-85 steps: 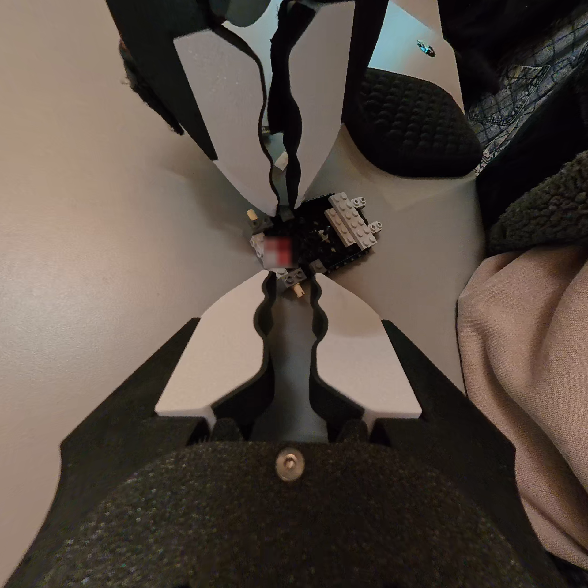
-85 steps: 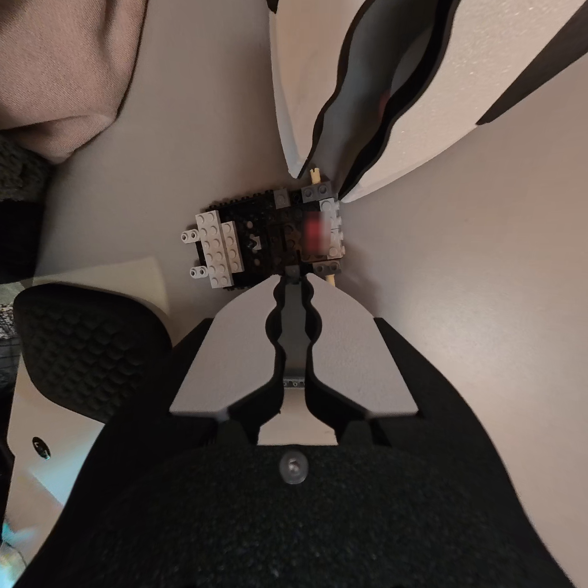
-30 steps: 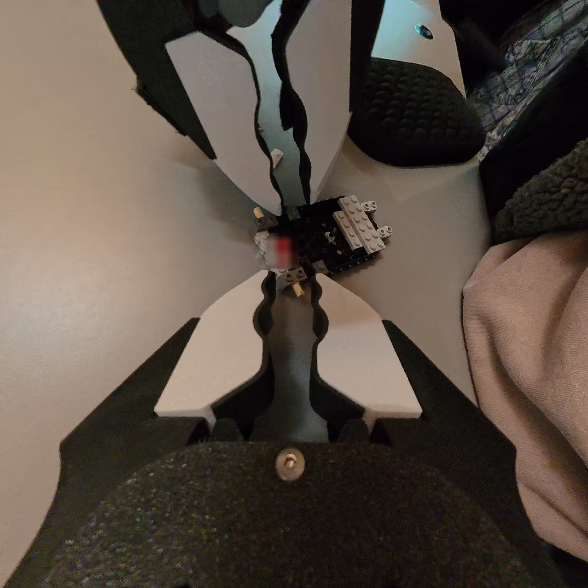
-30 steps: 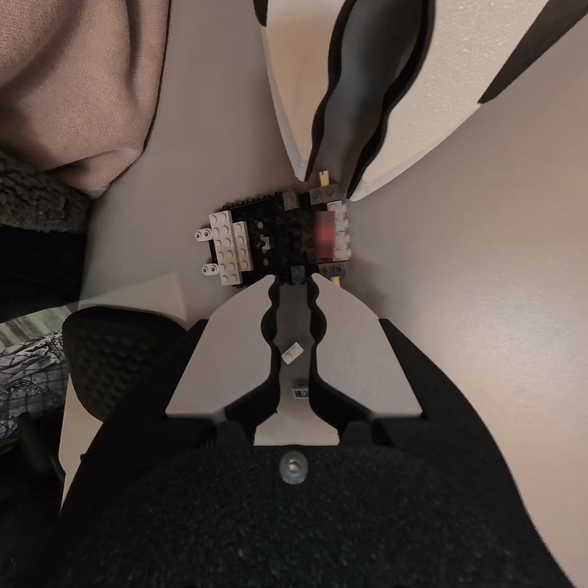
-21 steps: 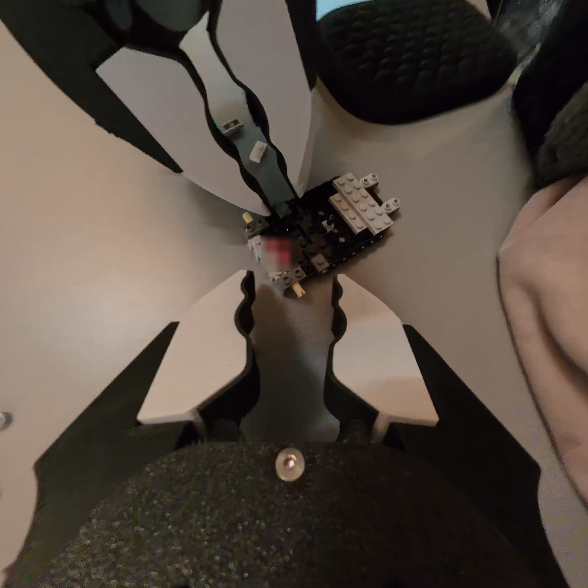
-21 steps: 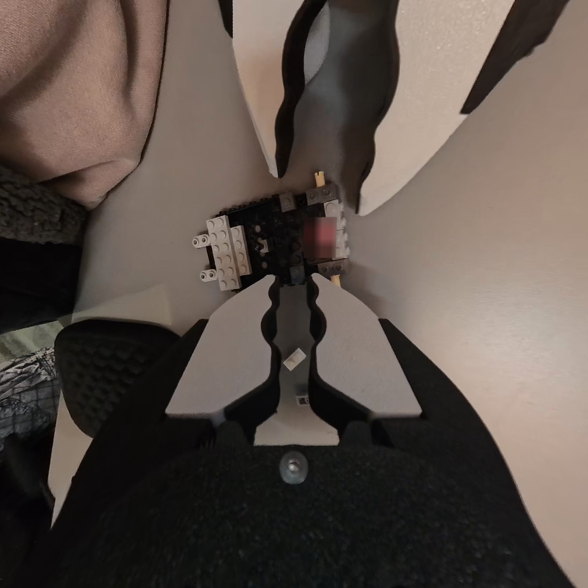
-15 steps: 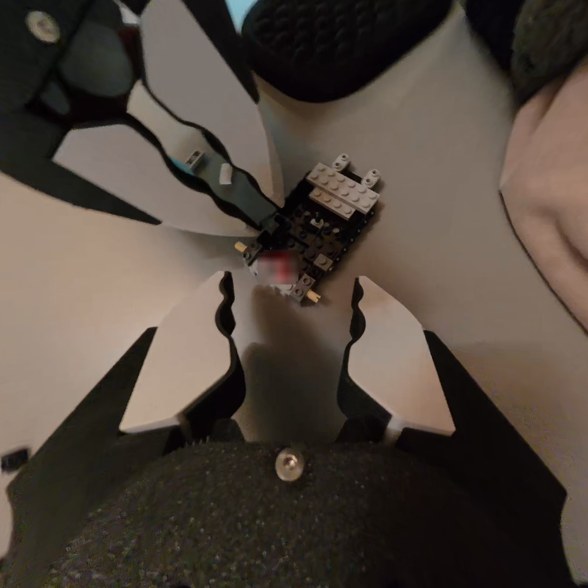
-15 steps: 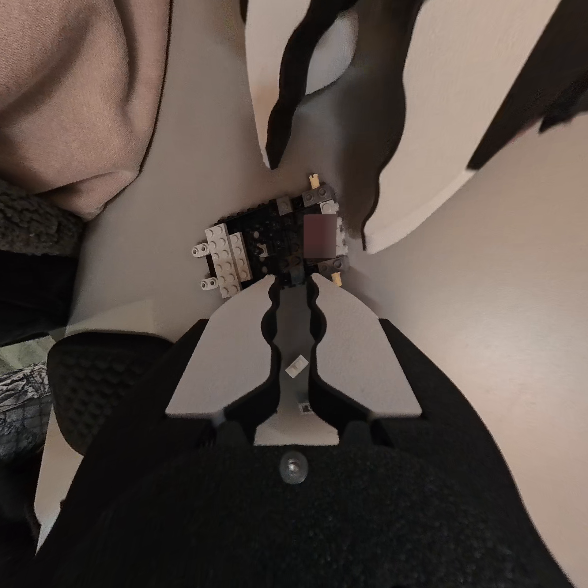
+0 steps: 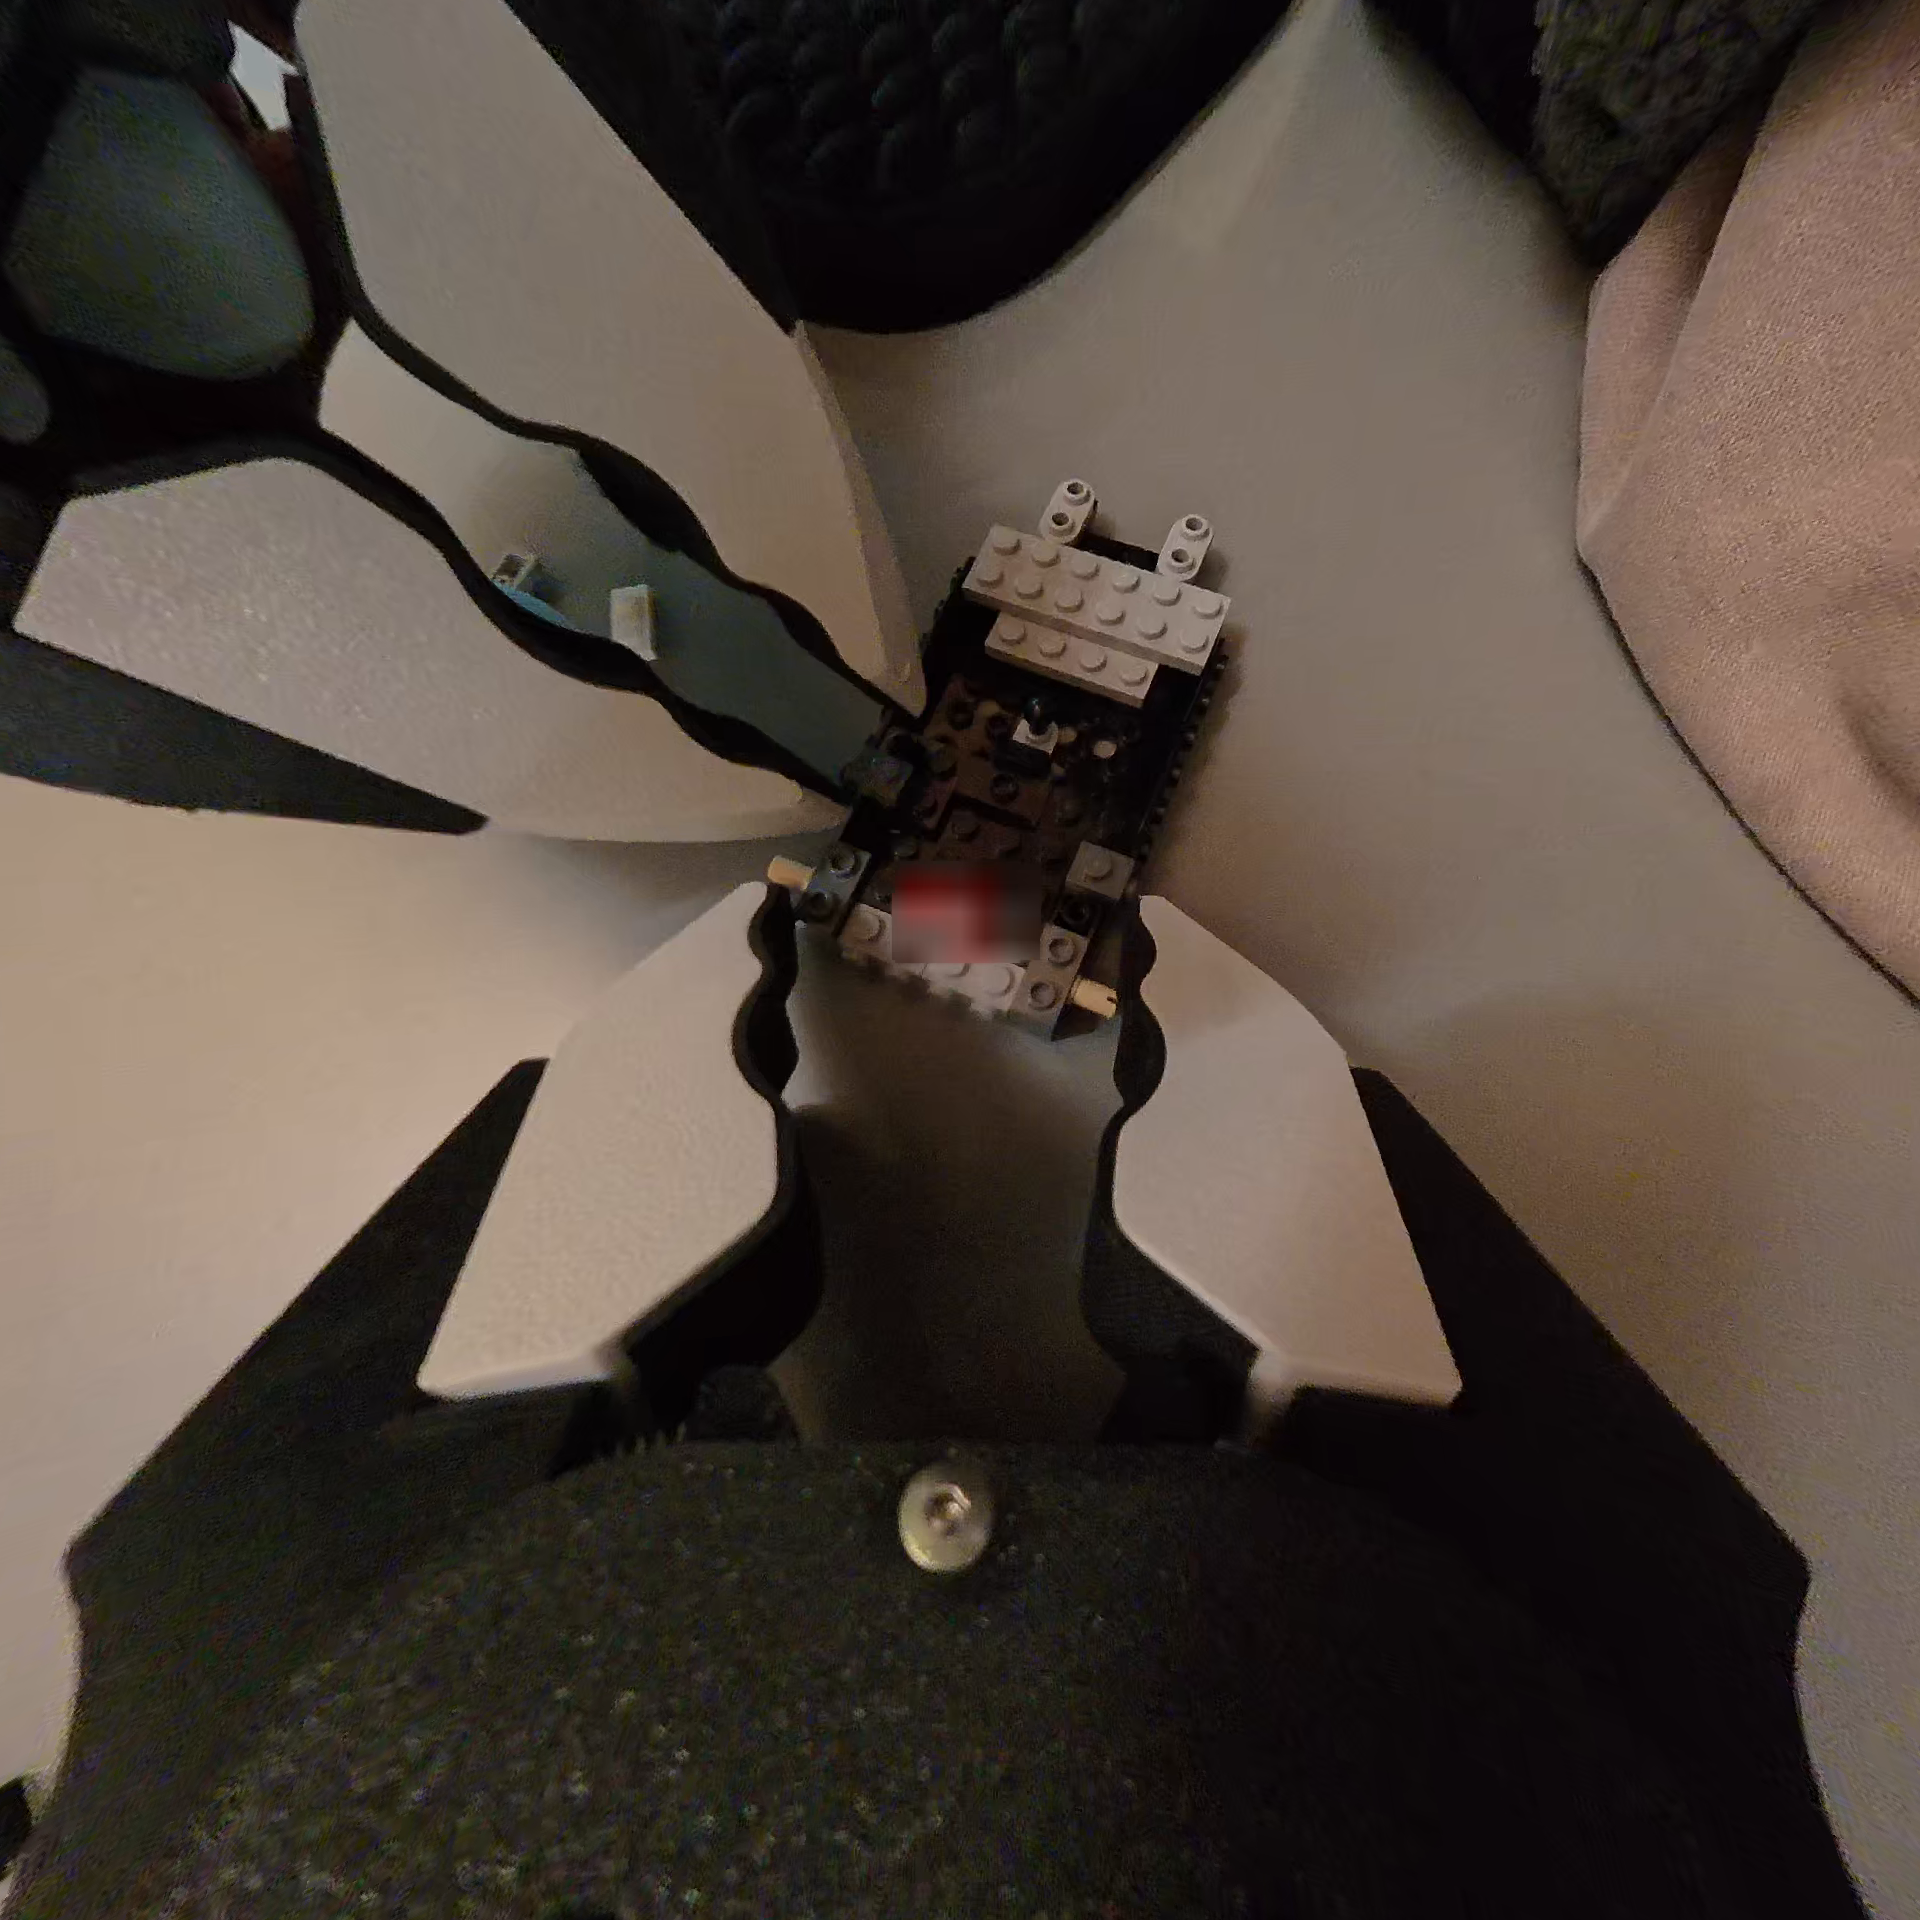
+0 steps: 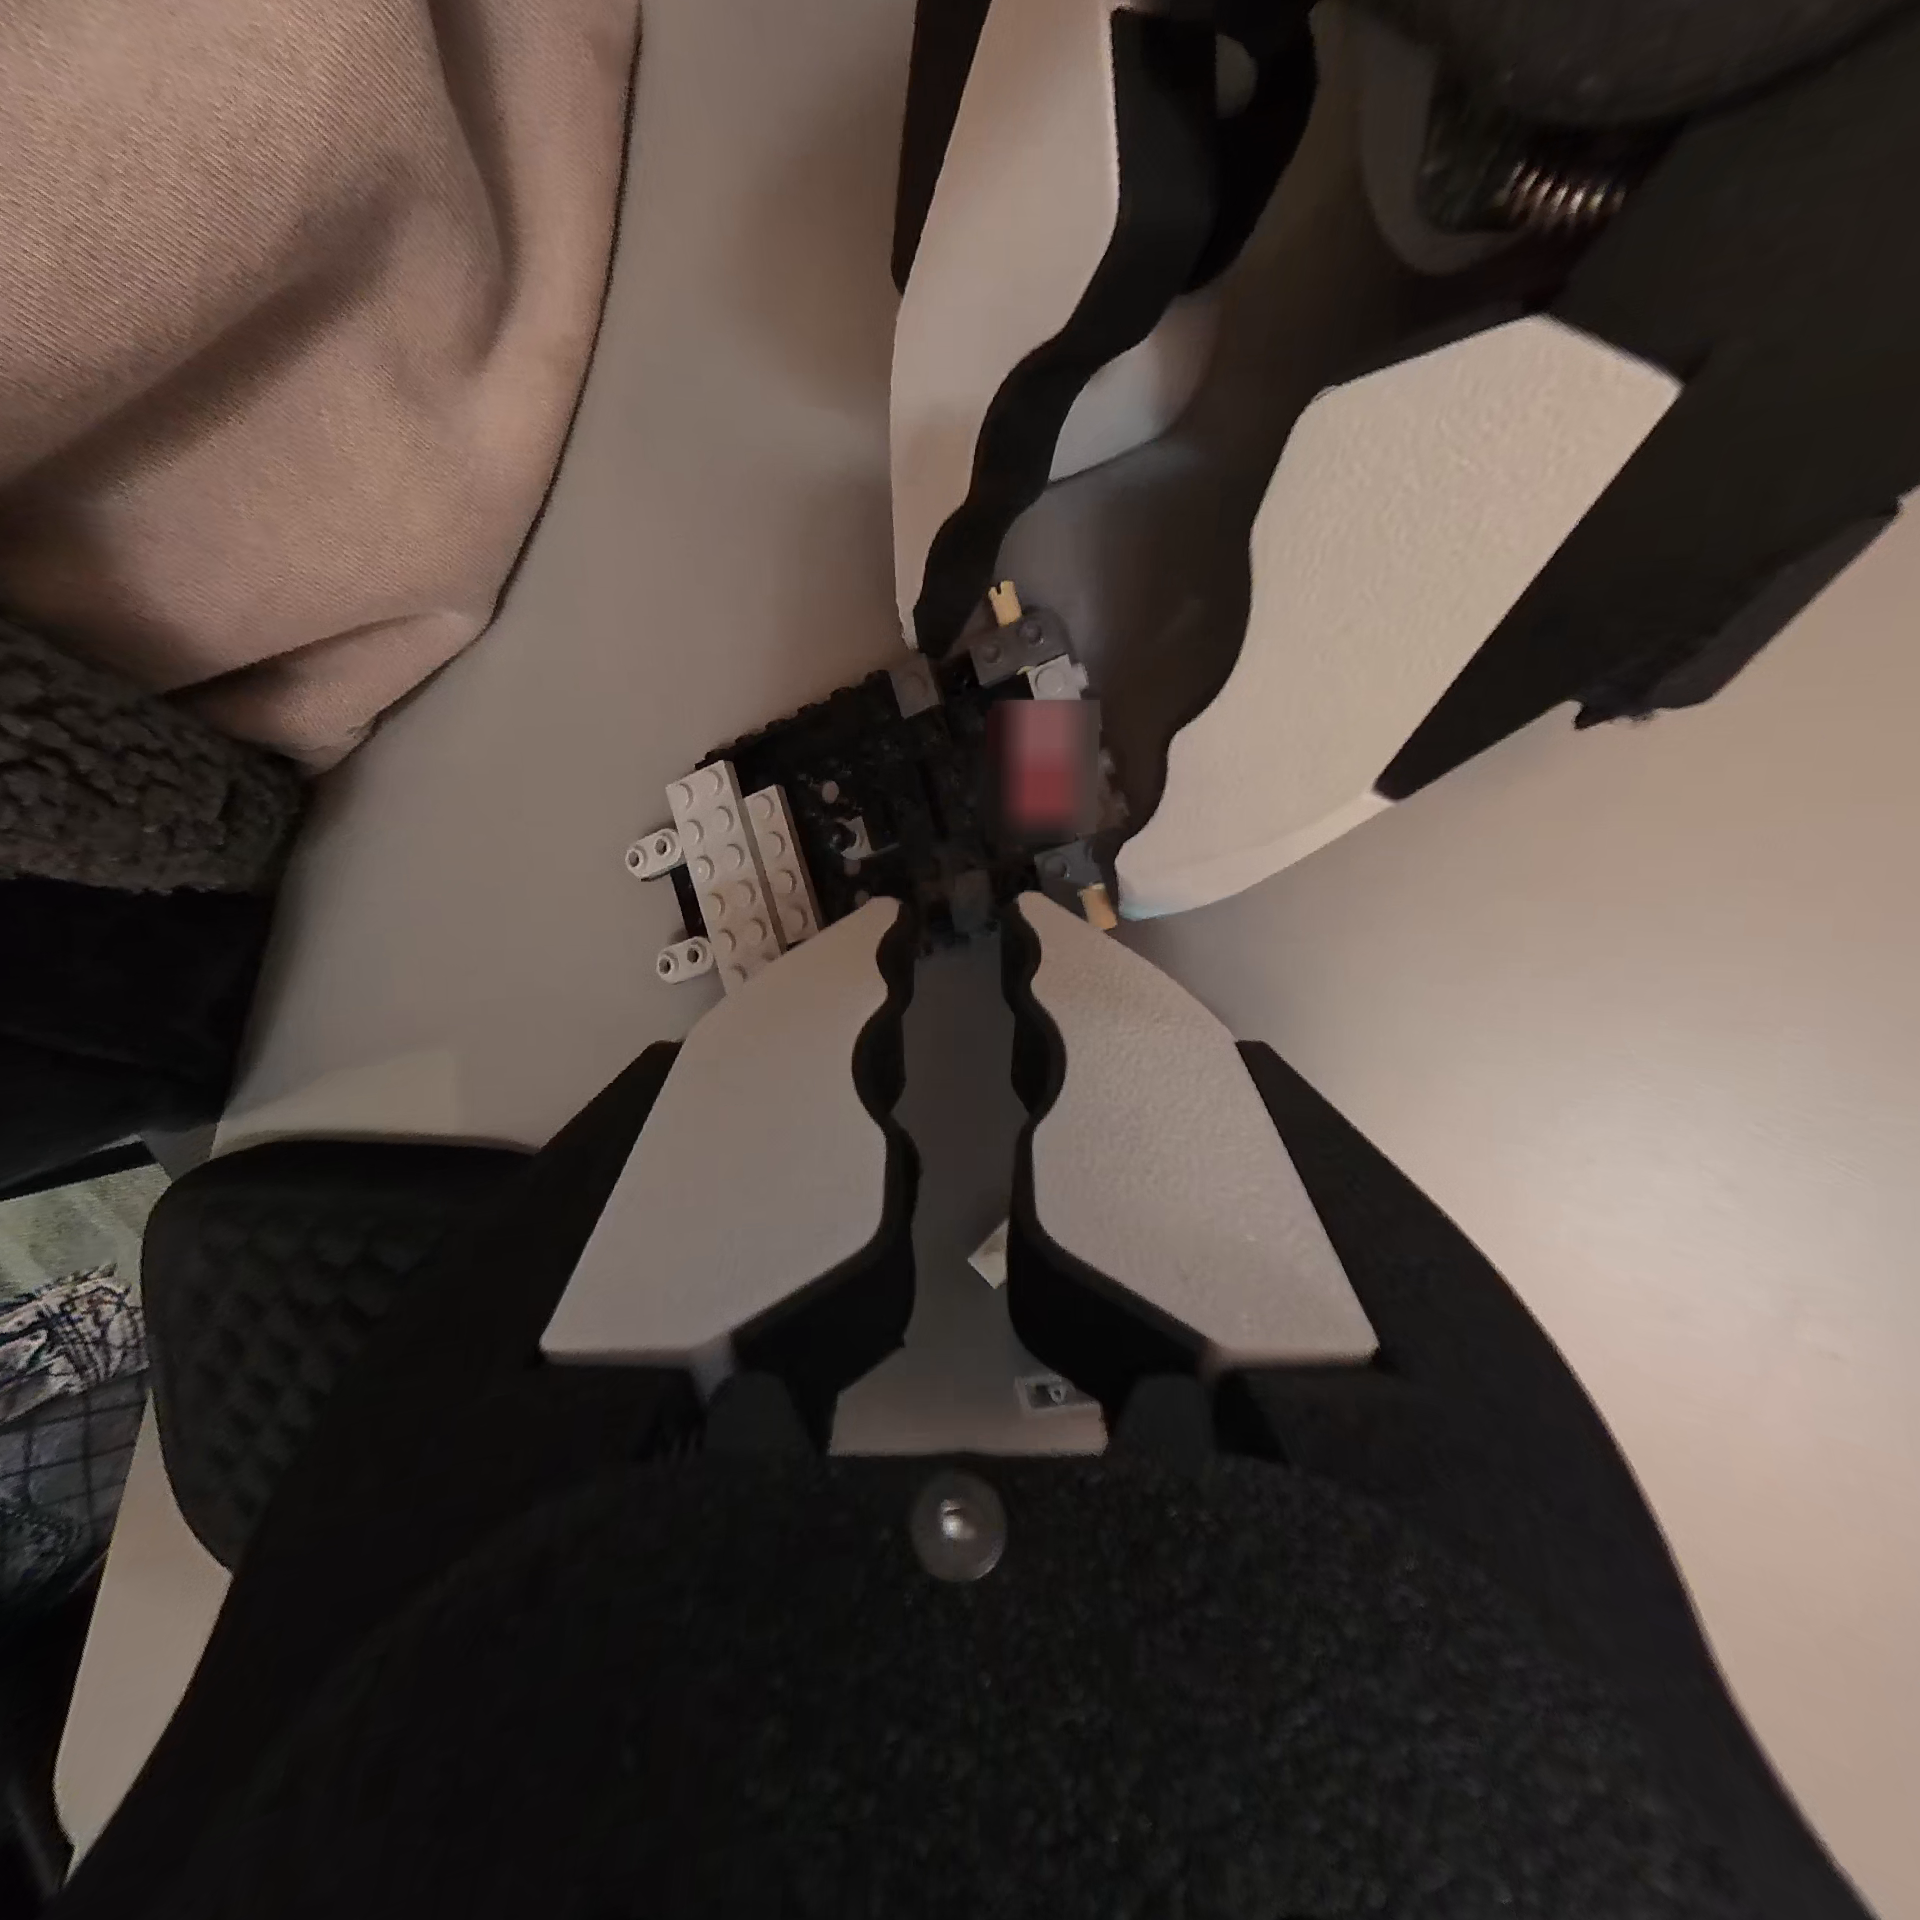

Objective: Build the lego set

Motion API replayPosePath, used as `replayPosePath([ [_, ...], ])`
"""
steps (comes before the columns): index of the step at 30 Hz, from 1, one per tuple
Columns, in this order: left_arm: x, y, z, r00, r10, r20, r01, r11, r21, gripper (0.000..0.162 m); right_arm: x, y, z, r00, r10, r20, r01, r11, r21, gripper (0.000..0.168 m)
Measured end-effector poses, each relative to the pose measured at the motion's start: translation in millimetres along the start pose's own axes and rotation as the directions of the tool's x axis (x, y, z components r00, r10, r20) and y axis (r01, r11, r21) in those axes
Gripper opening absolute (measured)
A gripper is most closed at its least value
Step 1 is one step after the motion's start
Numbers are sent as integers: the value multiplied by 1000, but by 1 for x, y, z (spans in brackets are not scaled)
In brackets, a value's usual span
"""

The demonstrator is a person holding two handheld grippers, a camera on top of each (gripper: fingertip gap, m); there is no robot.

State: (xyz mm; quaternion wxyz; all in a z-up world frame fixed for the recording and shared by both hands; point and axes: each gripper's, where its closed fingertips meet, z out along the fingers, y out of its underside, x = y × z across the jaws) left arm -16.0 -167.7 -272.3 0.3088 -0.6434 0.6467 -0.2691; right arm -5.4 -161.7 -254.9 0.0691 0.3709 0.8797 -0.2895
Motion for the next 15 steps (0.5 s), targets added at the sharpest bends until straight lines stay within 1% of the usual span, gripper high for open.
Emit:
replayPosePath([
  [1,1,0,0,1000,4,1,-4,1000,1,57,-1,-2,1,1000,-2,5,2,1000,7,15],
  [6,3,-2,1,999,35,22,-35,999,7,57,-4,-6,4,1000,-5,8,5,1000,17,15],
  [15,-1,-4,-5,980,91,174,-97,995,26,53,-3,-5,-2,999,-21,-47,22,999,25,15],
])
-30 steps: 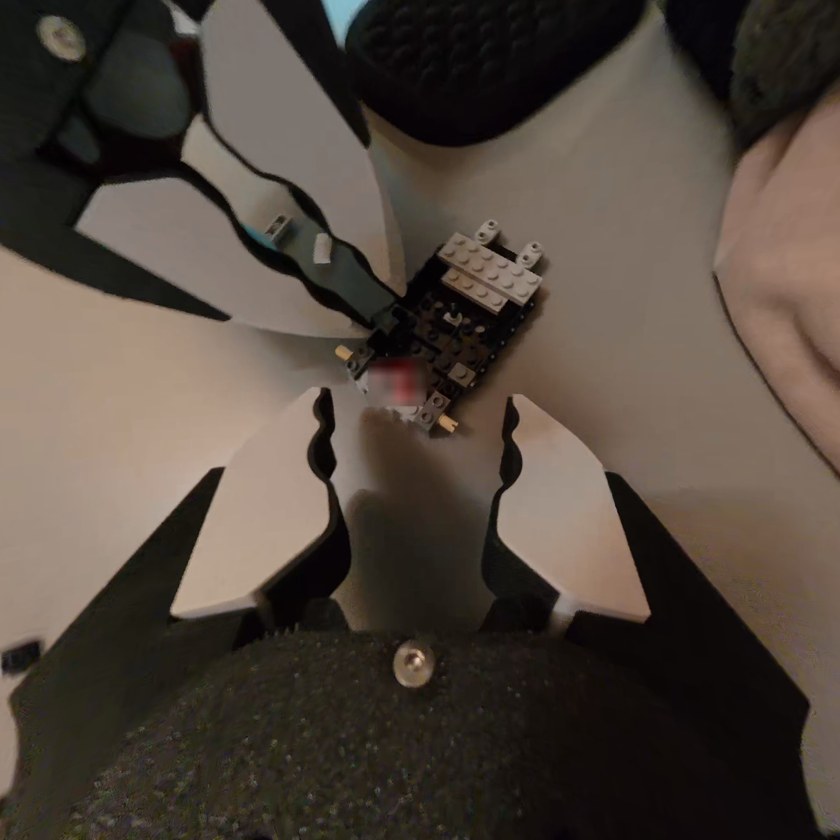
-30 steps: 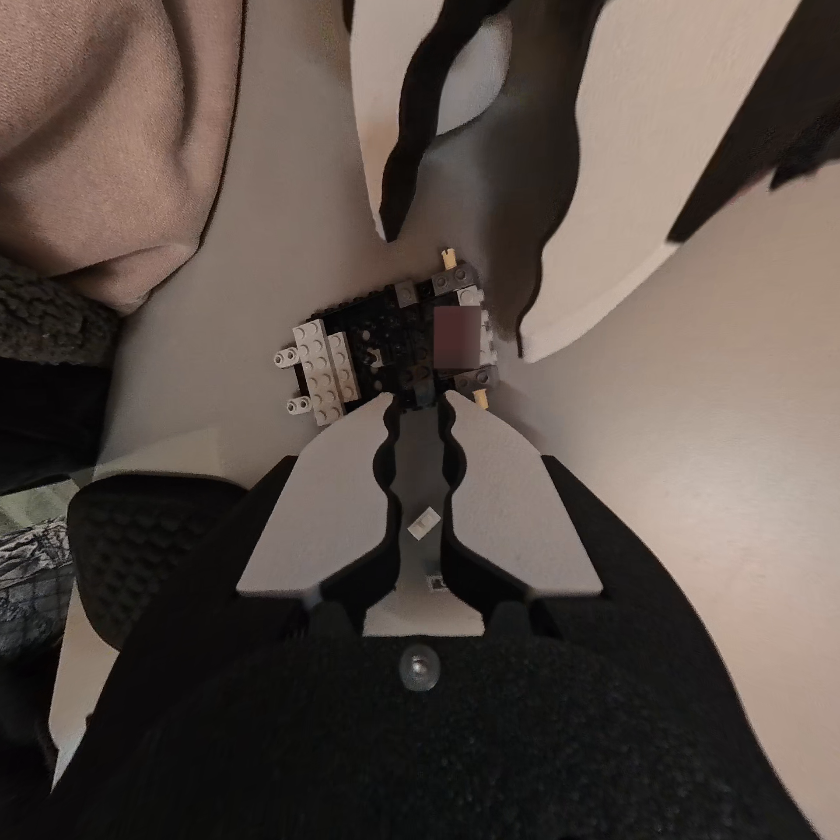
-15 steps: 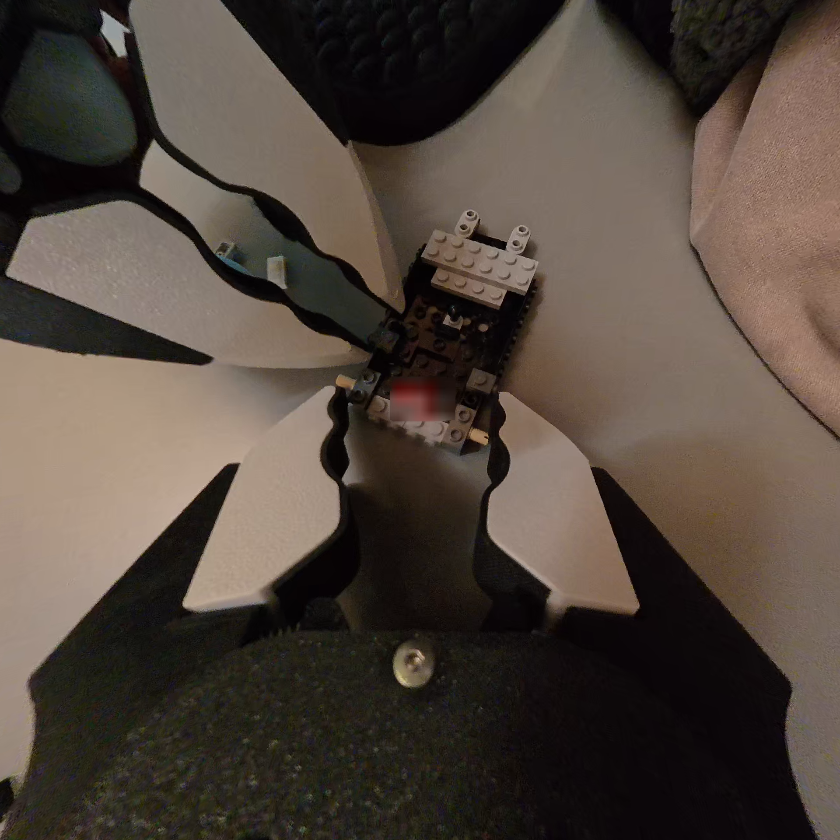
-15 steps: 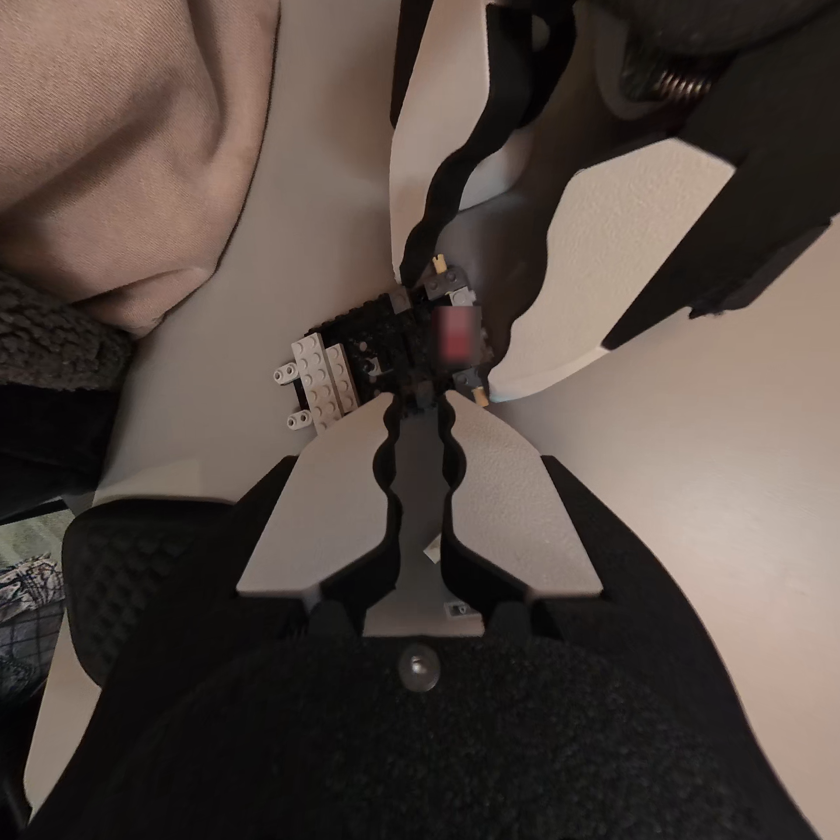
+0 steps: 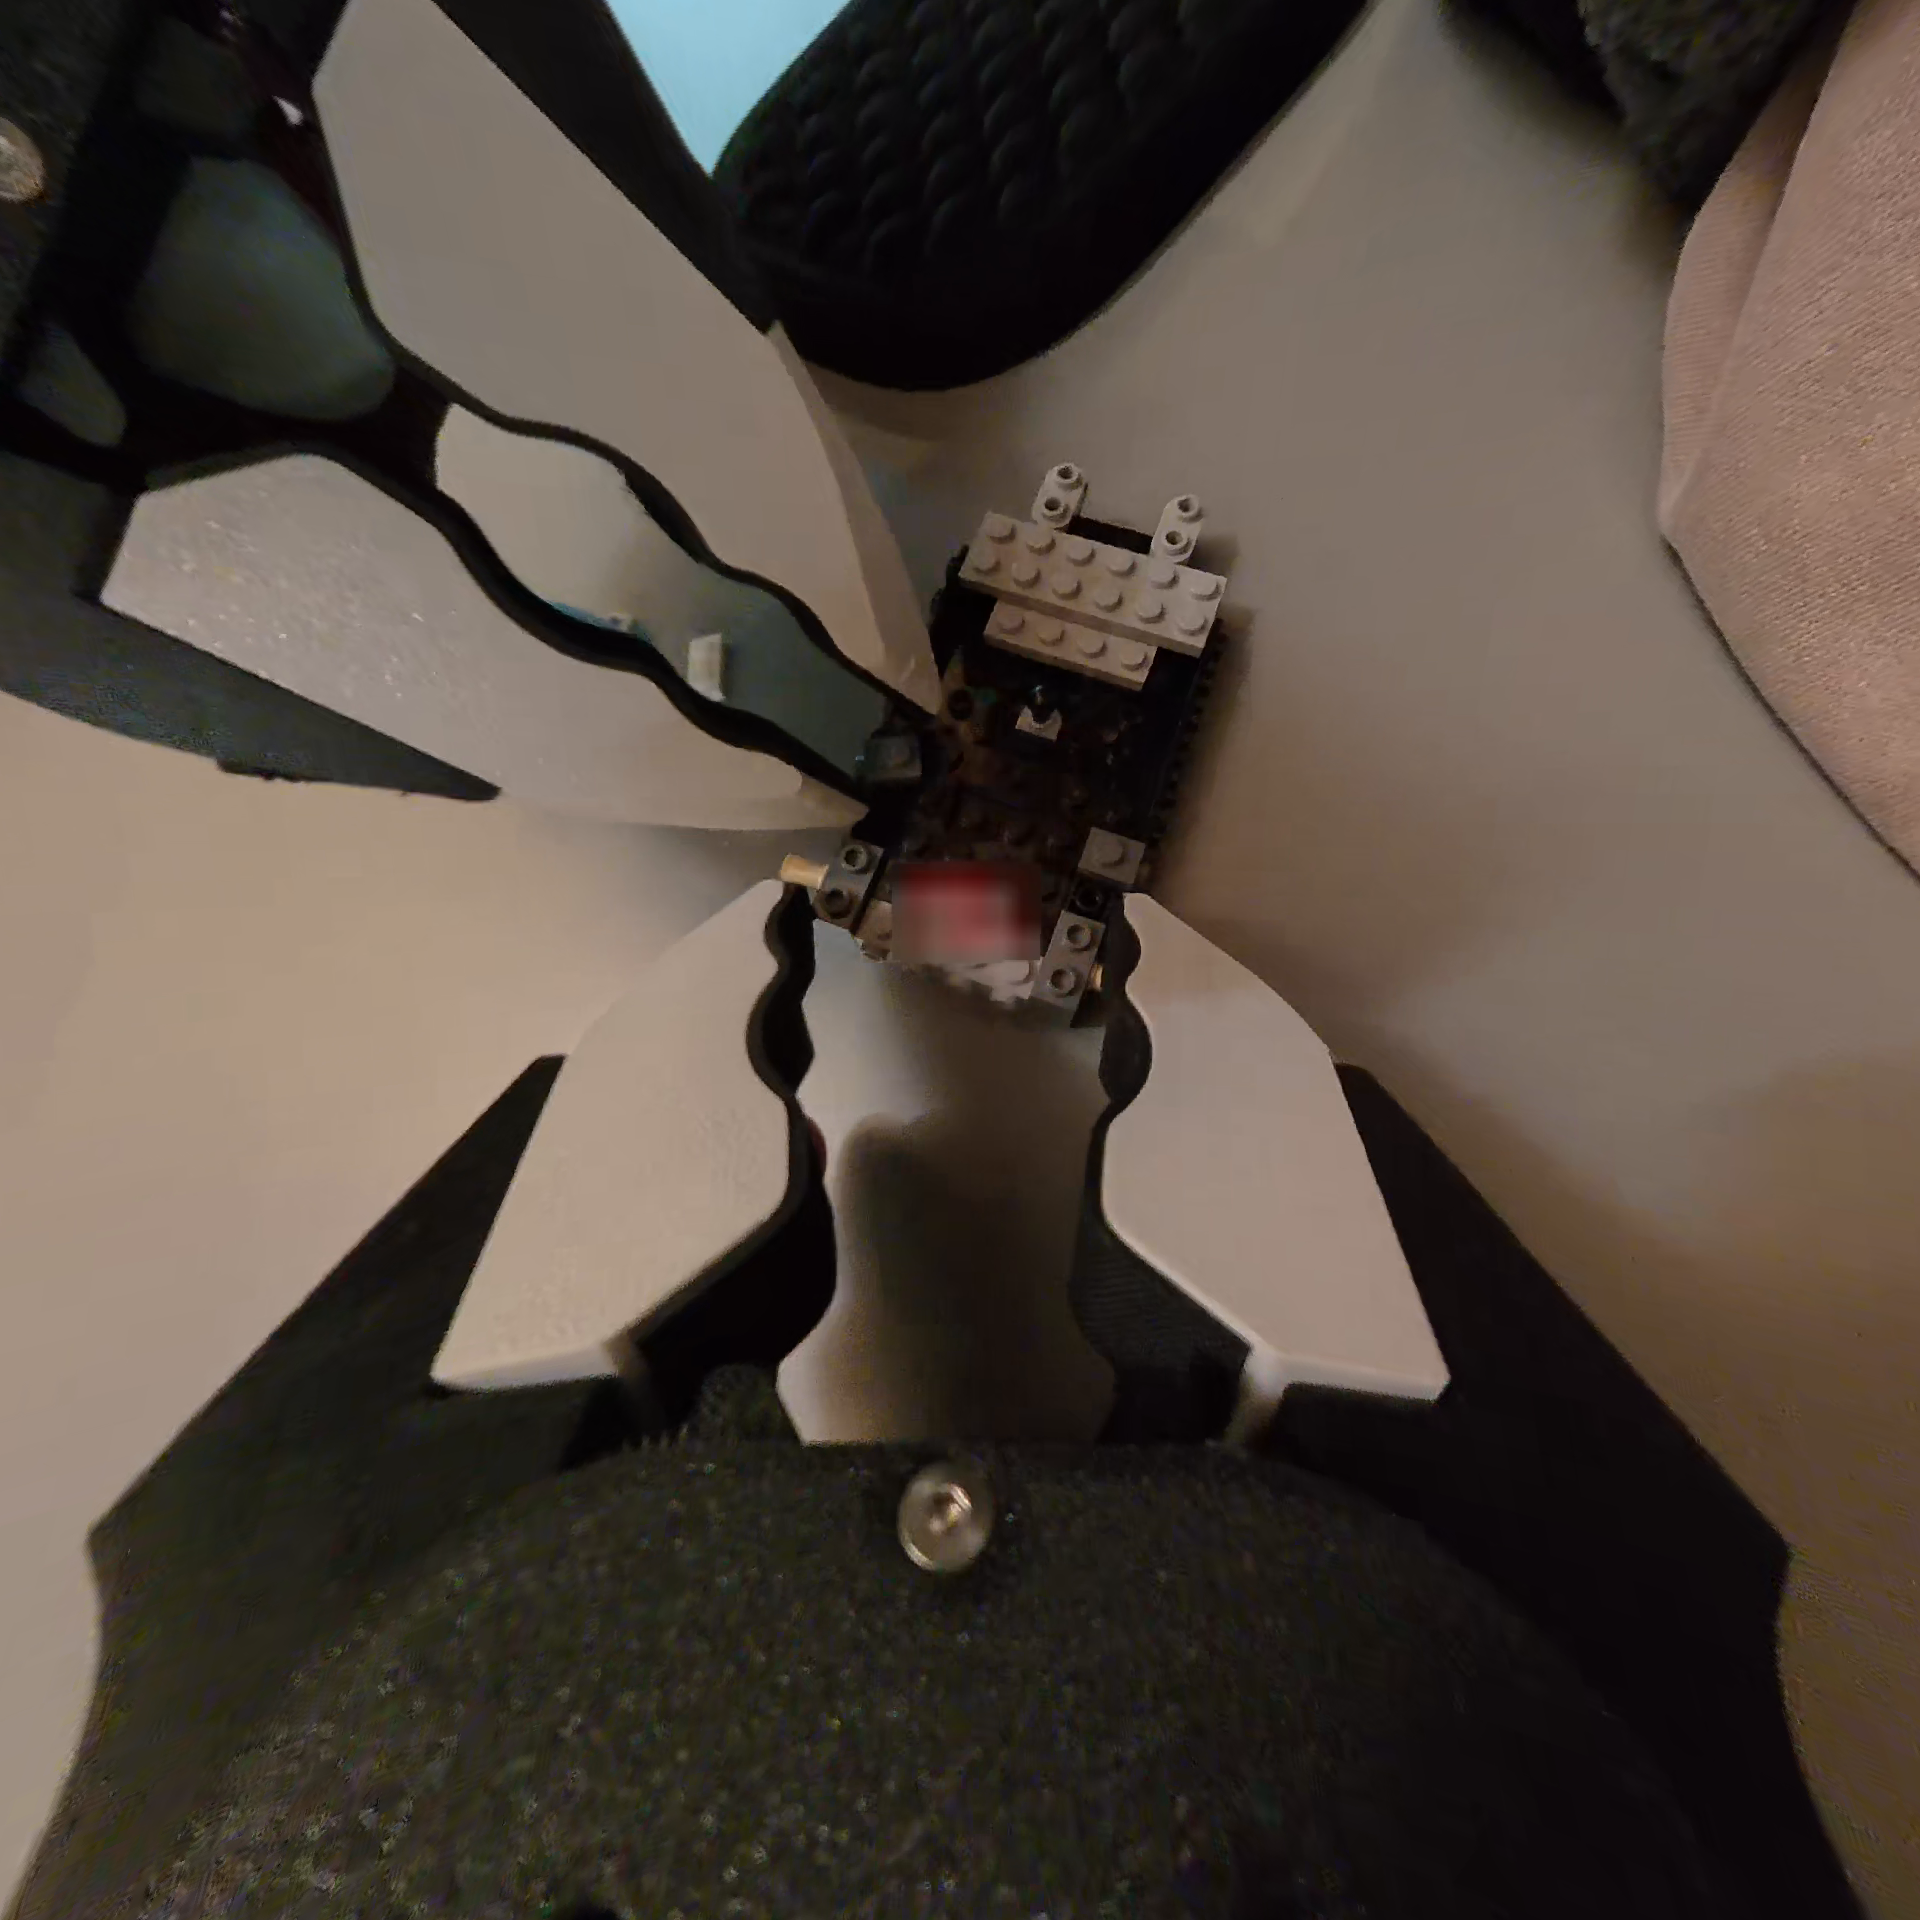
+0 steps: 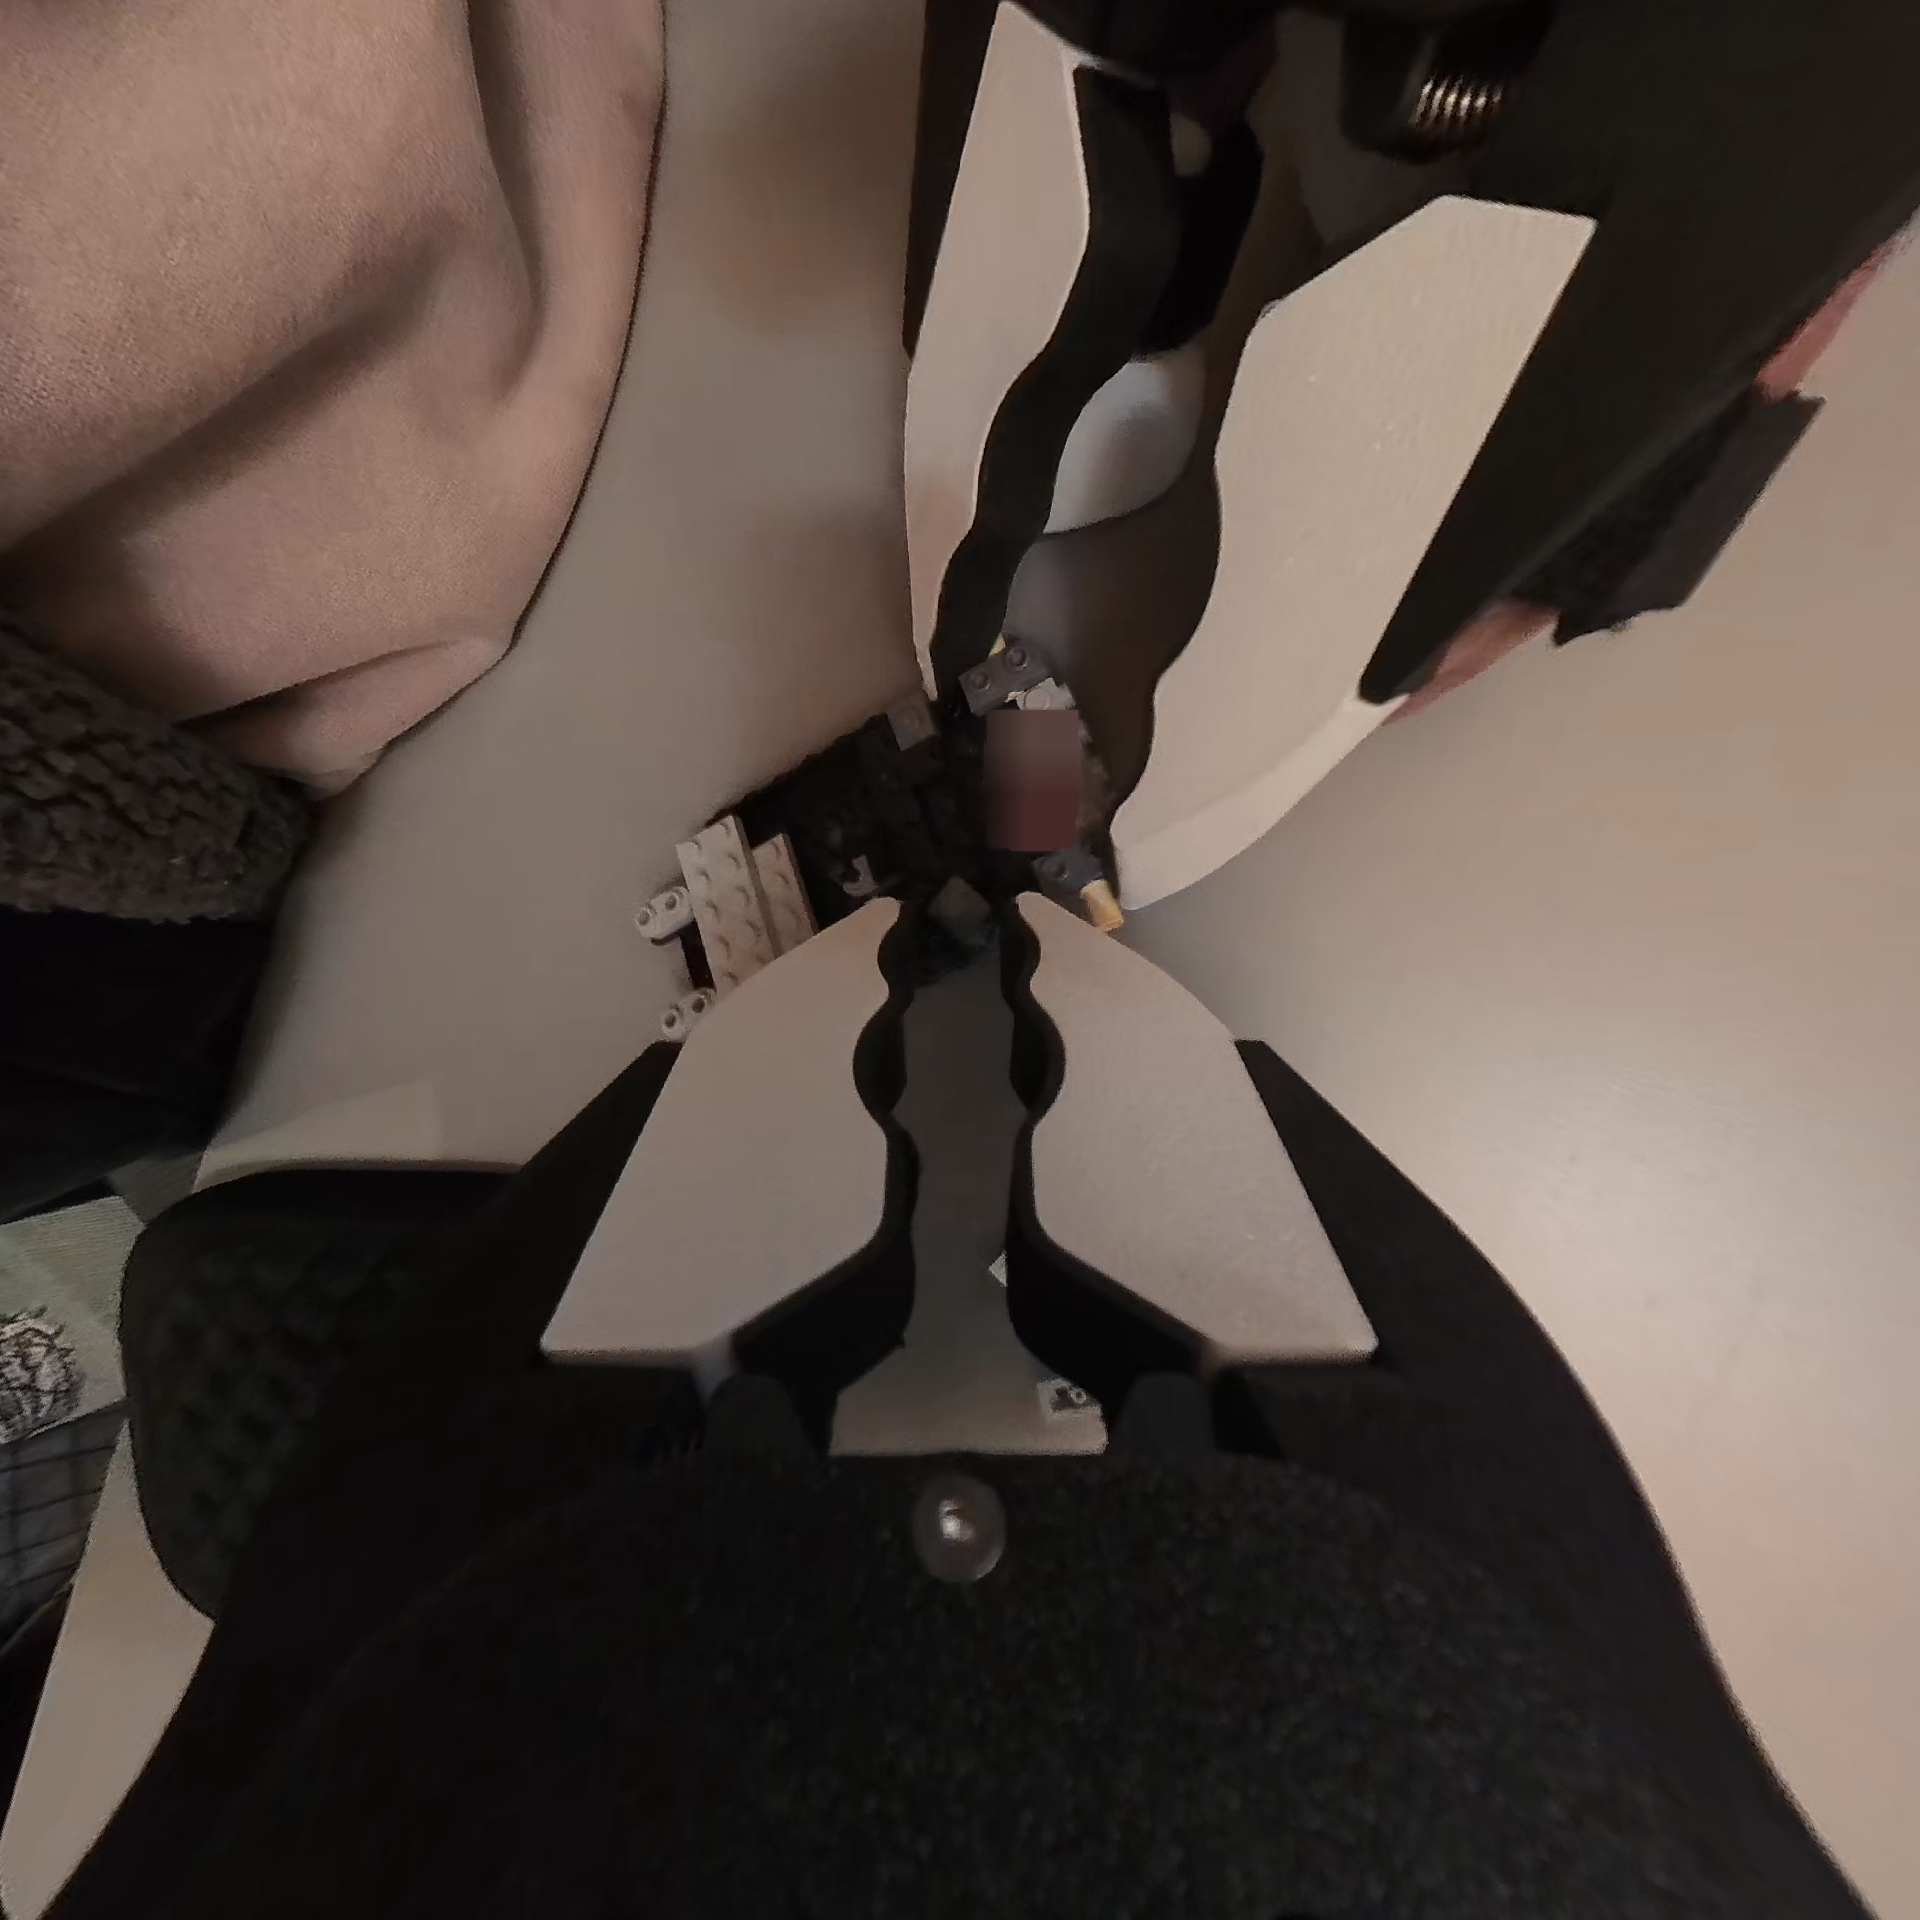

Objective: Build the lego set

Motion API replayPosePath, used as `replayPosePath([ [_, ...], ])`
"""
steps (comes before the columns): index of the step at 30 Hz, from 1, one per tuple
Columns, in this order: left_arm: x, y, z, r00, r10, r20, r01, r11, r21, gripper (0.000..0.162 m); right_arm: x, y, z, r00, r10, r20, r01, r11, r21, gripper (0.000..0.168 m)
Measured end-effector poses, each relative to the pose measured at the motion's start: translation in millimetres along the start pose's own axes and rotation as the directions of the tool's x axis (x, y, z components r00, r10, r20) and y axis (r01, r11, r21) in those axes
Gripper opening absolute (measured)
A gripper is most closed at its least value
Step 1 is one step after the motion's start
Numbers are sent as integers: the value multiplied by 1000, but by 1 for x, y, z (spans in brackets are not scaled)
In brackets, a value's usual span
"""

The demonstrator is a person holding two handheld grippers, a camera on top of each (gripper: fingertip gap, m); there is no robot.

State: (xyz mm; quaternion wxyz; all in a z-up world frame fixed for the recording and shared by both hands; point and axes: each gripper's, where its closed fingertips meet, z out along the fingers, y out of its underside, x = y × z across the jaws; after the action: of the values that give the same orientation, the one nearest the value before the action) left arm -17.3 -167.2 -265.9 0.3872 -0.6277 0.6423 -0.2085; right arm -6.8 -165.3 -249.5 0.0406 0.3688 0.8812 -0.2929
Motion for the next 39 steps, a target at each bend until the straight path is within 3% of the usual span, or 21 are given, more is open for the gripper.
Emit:
replayPosePath([
  [18,-7,0,-1,992,65,107,-64,998,-14,53,7,2,-12,993,110,-52,-106,991,83,16],
  [22,-8,1,0,991,66,117,-63,998,-27,53,12,-1,-21,932,349,91,-361,909,207,21],
  [27,-10,1,1,991,59,120,-56,998,-25,53,17,2,-17,826,515,229,-562,787,256,24],
  [33,-11,1,2,991,58,123,-55,998,-26,53,14,11,-4,768,573,287,-633,748,201,23],
  [39,-12,1,2,990,65,128,-63,998,-25,53,14,12,-8,732,593,336,-674,701,233,15],
])
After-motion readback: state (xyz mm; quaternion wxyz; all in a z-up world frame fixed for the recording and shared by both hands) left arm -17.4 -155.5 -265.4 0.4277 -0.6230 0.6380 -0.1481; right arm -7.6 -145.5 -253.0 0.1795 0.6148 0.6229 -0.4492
